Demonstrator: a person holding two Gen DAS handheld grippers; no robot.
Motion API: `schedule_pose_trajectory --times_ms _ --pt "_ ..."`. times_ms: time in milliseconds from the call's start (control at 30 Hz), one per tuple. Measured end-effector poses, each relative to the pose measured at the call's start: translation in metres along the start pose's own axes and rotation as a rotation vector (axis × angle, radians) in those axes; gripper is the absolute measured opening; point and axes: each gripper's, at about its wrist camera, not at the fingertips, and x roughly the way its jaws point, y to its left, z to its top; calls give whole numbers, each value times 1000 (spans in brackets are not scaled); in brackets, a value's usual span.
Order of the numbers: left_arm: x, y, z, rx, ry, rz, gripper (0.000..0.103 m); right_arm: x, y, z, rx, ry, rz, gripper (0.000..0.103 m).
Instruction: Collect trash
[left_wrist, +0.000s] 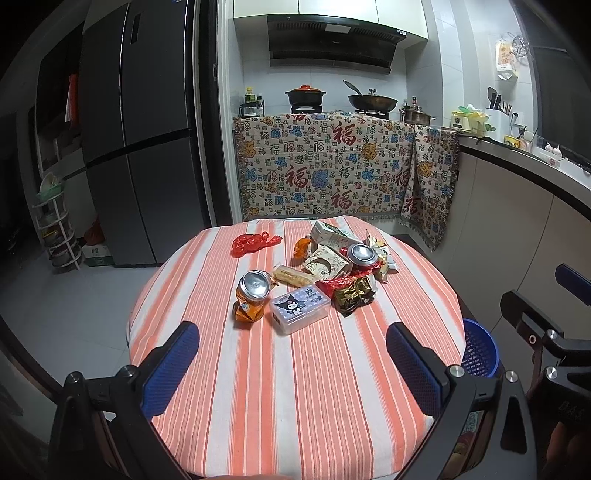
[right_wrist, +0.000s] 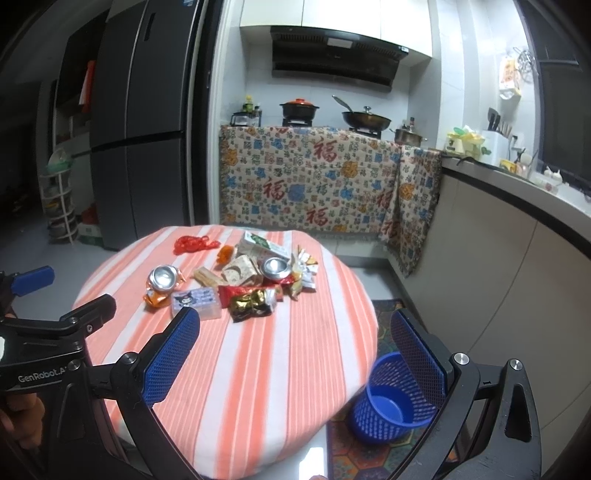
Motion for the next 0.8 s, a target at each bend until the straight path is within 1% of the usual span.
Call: schedule_pose_trajectory --times_ms 800 --pt "-3 -3 2 4 -1 -4 103 -4 2 3 -1 -2 0 103"
